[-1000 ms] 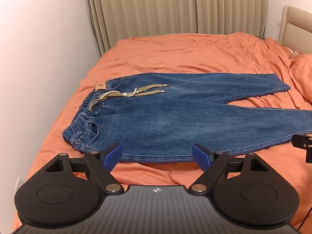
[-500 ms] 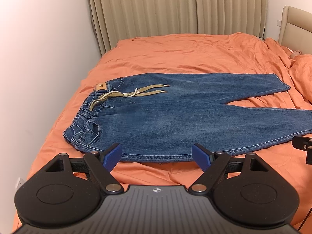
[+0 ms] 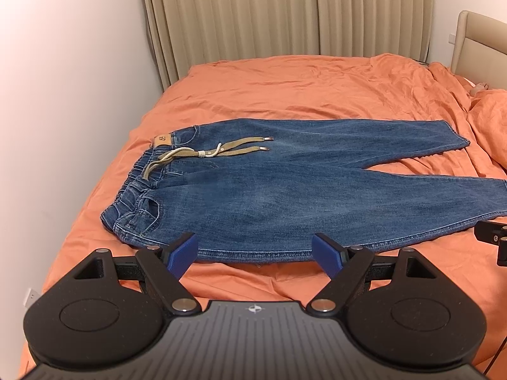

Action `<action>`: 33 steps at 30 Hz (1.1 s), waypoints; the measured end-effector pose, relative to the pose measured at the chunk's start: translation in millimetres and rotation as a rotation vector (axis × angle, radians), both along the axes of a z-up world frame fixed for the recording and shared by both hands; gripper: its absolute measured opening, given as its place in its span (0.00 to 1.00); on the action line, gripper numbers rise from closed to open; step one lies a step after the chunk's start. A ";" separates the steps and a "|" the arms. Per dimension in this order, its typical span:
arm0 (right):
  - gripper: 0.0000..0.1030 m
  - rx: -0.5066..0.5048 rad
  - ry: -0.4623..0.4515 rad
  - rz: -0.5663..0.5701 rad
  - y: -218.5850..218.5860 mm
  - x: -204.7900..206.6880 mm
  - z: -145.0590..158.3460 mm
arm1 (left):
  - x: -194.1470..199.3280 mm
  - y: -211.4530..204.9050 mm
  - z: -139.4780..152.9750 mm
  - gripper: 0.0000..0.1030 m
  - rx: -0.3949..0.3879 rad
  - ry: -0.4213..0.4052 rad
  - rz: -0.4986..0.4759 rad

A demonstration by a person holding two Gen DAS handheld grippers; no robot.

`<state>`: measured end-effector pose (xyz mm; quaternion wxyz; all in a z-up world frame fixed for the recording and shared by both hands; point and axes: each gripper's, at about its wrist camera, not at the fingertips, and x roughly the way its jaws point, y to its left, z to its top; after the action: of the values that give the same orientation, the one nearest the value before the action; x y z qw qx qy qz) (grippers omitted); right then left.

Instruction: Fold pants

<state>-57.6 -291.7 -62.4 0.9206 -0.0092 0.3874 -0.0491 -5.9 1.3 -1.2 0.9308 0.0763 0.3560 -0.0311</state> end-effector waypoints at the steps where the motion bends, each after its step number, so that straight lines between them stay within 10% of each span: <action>1: 0.92 0.000 -0.001 0.000 0.2 -0.1 0.1 | -0.3 0.0 -0.3 0.92 0.000 -0.001 0.000; 33: 0.92 -0.002 0.008 0.019 4.8 4.9 0.1 | -0.7 4.6 -0.1 0.92 0.002 -0.006 0.014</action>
<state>-52.6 -287.0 -62.4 0.9195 -0.0140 0.3907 -0.0405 -6.7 5.8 -1.3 0.9321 0.0748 0.3537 -0.0239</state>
